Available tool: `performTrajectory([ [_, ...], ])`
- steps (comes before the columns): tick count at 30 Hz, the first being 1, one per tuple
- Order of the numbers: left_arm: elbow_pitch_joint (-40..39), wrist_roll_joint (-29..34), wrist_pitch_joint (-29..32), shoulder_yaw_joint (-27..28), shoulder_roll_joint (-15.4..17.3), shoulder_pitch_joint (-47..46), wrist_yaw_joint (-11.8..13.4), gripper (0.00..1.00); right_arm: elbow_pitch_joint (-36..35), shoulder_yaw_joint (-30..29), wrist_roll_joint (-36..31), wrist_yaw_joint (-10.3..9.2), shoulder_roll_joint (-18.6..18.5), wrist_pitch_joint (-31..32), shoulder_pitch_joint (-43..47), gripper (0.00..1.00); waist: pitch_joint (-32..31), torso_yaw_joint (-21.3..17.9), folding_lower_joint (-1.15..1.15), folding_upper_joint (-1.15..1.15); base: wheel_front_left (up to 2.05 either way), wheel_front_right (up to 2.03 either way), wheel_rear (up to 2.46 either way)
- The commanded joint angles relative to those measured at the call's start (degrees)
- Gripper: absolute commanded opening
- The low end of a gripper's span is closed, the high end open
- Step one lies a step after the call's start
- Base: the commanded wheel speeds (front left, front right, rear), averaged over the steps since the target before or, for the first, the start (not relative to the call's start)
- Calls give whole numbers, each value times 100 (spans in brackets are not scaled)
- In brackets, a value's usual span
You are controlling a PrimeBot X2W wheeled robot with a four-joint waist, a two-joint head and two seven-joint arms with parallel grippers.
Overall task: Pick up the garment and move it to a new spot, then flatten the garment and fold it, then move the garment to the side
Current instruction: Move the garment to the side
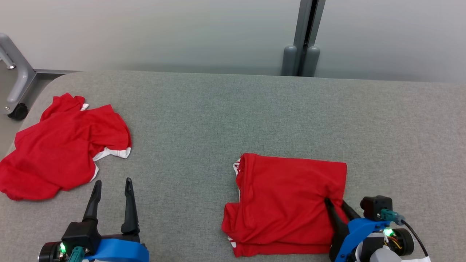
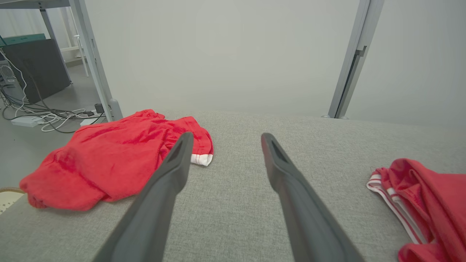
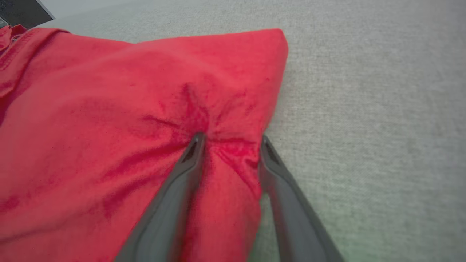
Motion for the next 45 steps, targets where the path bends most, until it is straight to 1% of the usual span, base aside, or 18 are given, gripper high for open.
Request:
performTrajectory([
  [1, 12, -5, -44, -14, 15, -61, 35, 100, 86, 46, 40, 3, 26, -36, -99, 0, 4, -8, -1, 0, 0, 0, 0],
  [4, 28, -34, -47, 8, 32, -55, 49, 100, 211, 97, 116, 3, 19, -204, -202, 0, 20, -52, -1, 0, 0, 0, 0],
  [7, -4, -42, -54, 6, 29, -53, 64, 100, 221, 97, 158, 1, -147, -363, -377, 0, 76, -149, -1, 0, 0, 0, 0],
  [13, -126, -31, -74, -44, 9, -208, 71, 100, 107, 115, 172, 1, -701, -497, -678, 0, 321, -441, -1, 0, 0, 0, 0],
  [18, -262, -5, -83, -54, 30, -415, 86, 100, -93, 100, 257, 1, -1274, -533, -939, 0, 694, -789, -1, 0, 0, 0, 0],
  [21, -387, 28, -86, -44, 65, -579, 100, 100, -252, 60, 303, 1, -1544, -538, -1081, 0, 967, -1001, -1, 0, 0, 0, 0],
  [24, -530, 77, -84, -56, 102, -784, 113, 100, -427, -64, 368, 1, -1718, -562, -1208, 0, 1250, -1161, -1, 0, 0, 0, 0],
  [28, -679, 117, -87, -23, 196, -977, 130, 100, -645, -171, 387, 2, -1798, -597, -1372, 0, 1525, -1314, -1, 0, 0, 0, 0],
  [31, -722, 147, -86, -19, 269, -1058, 124, 100, -716, -226, 369, 2, -1762, -598, -1540, 0, 1634, -1349, -1, 0, 0, 0, 0],
  [35, -801, 158, -58, -43, 318, -1151, 116, 100, -739, -176, 279, 1, -1884, -489, -1914, 0, 1781, -1318, -1, 0, 0, 0, 0],
  [38, -881, 162, -24, -82, 340, -1237, 106, 100, -659, -204, 238, 1, -2067, -336, -2317, 0, 1948, -1242, -1, 0, 0, 0, 0],
  [45, -1060, 207, 41, -165, 349, -1472, 147, 100, -87, -443, 285, 1, -2780, -36, -3349, 0, 2433, -1000, -1, 0, 0, 0, 0],
])
